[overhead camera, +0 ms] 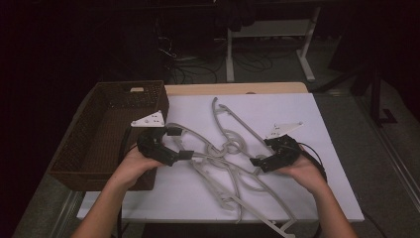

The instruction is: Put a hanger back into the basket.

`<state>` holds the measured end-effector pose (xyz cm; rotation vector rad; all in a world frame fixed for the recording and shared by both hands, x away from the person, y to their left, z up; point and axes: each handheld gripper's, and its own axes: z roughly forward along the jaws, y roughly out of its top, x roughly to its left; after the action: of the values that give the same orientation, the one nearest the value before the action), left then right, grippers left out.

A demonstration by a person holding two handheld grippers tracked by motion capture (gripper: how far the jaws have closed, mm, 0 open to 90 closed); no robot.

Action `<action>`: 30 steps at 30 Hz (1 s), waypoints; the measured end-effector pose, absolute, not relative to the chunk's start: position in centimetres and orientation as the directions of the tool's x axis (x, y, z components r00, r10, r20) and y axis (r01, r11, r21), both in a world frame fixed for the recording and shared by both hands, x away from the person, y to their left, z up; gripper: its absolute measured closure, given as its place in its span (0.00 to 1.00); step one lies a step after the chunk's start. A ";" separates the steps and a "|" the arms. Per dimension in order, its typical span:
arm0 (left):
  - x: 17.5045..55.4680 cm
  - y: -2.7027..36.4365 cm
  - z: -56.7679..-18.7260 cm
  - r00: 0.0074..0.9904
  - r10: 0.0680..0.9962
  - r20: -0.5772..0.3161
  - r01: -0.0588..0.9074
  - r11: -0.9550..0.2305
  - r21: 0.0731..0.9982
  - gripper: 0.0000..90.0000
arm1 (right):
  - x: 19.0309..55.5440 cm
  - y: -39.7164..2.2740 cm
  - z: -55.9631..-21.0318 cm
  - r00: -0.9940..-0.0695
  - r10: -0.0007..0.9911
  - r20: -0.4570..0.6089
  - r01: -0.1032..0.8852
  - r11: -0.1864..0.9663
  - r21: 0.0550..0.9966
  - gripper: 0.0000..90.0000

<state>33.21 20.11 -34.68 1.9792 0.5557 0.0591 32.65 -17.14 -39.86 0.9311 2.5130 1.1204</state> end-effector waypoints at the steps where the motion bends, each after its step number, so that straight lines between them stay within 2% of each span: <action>1: 33.1 19.9 -34.8 0.893 0.405 -0.198 0.354 -0.358 0.864 0.00 | 32.8 -17.0 -39.8 -0.771 0.635 0.042 0.453 0.502 0.736 0.16; 7: 32.9 19.2 -35.8 0.893 0.409 -0.187 0.352 -0.377 0.857 0.00 | 33.6 -15.8 -39.8 -0.787 0.614 0.067 0.452 0.499 0.739 0.25; 9: 32.7 19.0 -35.8 0.892 0.415 -0.180 0.347 -0.373 0.861 0.00 | 33.9 -15.4 -39.6 -0.796 0.600 0.074 0.443 0.495 0.747 0.32; 11: 32.6 19.0 -35.8 0.892 0.411 -0.188 0.351 -0.367 0.861 0.00 | 34.0 -15.2 -39.6 -0.802 0.592 0.080 0.439 0.493 0.751 0.33; 13: 32.5 18.7 -36.1 0.894 0.410 -0.180 0.347 -0.382 0.857 0.00 | 34.4 -14.4 -39.8 -0.815 0.573 0.084 0.433 0.506 0.746 0.39; 17: 32.1 17.8 -37.1 0.899 0.396 -0.188 0.354 -0.402 0.844 0.00 | 35.1 -13.3 -40.0 -0.827 0.555 0.089 0.425 0.514 0.745 0.43; 20: 32.1 17.7 -37.5 0.898 0.396 -0.193 0.360 -0.406 0.840 0.00 | 35.4 -13.0 -40.2 -0.825 0.558 0.089 0.433 0.522 0.735 0.43; 26: 32.0 17.7 -38.6 0.893 0.401 -0.207 0.376 -0.410 0.831 0.00 | 36.9 -12.8 -41.8 -0.798 0.600 0.056 0.466 0.556 0.688 0.53; 30: 31.9 17.5 -39.3 0.888 0.411 -0.207 0.384 -0.414 0.825 0.00 | 37.1 -12.7 -42.7 -0.792 0.609 0.044 0.478 0.574 0.665 0.56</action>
<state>31.87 17.53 -39.34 2.0446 0.5745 0.0335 37.12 -12.73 -42.70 0.9138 2.6147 1.0188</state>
